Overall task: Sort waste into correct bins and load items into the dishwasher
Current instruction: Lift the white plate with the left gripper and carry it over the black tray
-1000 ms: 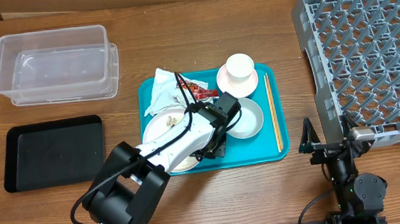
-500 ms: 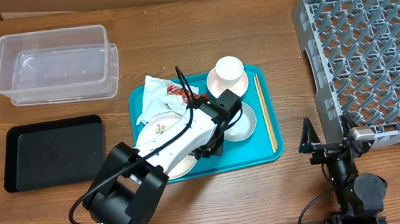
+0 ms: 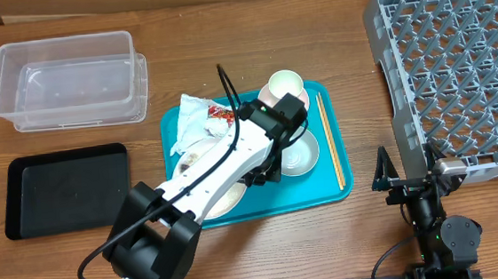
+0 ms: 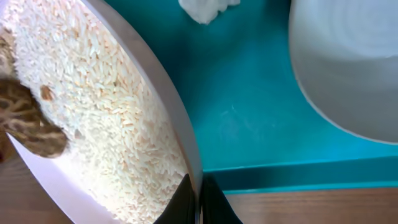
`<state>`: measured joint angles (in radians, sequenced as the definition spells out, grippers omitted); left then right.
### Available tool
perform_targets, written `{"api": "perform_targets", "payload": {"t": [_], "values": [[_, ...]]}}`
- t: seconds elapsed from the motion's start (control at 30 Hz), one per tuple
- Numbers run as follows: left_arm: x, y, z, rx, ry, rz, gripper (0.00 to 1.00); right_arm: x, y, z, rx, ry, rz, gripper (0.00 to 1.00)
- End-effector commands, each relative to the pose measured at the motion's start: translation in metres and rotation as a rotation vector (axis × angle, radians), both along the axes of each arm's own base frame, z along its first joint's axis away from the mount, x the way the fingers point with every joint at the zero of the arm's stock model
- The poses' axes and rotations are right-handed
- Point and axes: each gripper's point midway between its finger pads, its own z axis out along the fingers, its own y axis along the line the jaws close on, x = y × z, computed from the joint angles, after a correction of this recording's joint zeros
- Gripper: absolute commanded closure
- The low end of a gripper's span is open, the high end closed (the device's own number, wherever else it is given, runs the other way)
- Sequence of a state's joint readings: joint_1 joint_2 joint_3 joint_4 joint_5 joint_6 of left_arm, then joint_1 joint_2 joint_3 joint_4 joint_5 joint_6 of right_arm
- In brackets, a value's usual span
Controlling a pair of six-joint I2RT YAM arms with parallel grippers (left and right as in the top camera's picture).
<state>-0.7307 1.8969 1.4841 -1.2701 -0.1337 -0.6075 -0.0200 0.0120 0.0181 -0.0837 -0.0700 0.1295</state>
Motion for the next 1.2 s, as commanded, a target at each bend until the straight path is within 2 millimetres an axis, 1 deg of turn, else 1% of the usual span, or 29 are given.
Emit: {"api": "perform_targets", "payload": {"t": [0.0, 0.2, 0.3, 0.37, 0.6, 0.77, 0.93, 1.17], "values": [[0.015, 0.003, 0.016, 0.009, -0.046, 0.038, 0.96, 0.000, -0.002, -0.002, -0.007, -0.003, -0.012, 0.00], [0.020, 0.010, 0.031, 0.011, -0.044, 0.065, 0.96, 0.000, -0.002, -0.002, -0.007, -0.003, -0.012, 0.00], [0.023, 0.017, 0.036, 0.019, -0.036, 0.086, 0.96, 0.000, -0.002, -0.002, -0.007, -0.003, -0.012, 0.00], [0.025, 0.026, 0.041, 0.039, -0.035, 0.104, 0.96, 0.000, -0.002, -0.002, -0.007, -0.003, -0.012, 0.00], [0.038, 0.066, 0.062, 0.104, -0.044, 0.193, 0.96, 0.000, -0.002, -0.002, -0.007, -0.003, -0.012, 0.00], [0.054, 0.091, 0.075, 0.094, -0.063, 0.283, 0.96, 0.000, -0.002, -0.002, -0.007, -0.003, -0.012, 0.00], [0.065, 0.128, 0.080, 0.088, -0.069, 0.395, 0.96, 0.000, -0.002, -0.002, -0.007, -0.003, -0.012, 0.00], [0.072, 0.177, 0.080, 0.086, -0.060, 0.544, 0.96, 0.000, -0.002, -0.002, -0.007, -0.003, -0.012, 0.00]]}}
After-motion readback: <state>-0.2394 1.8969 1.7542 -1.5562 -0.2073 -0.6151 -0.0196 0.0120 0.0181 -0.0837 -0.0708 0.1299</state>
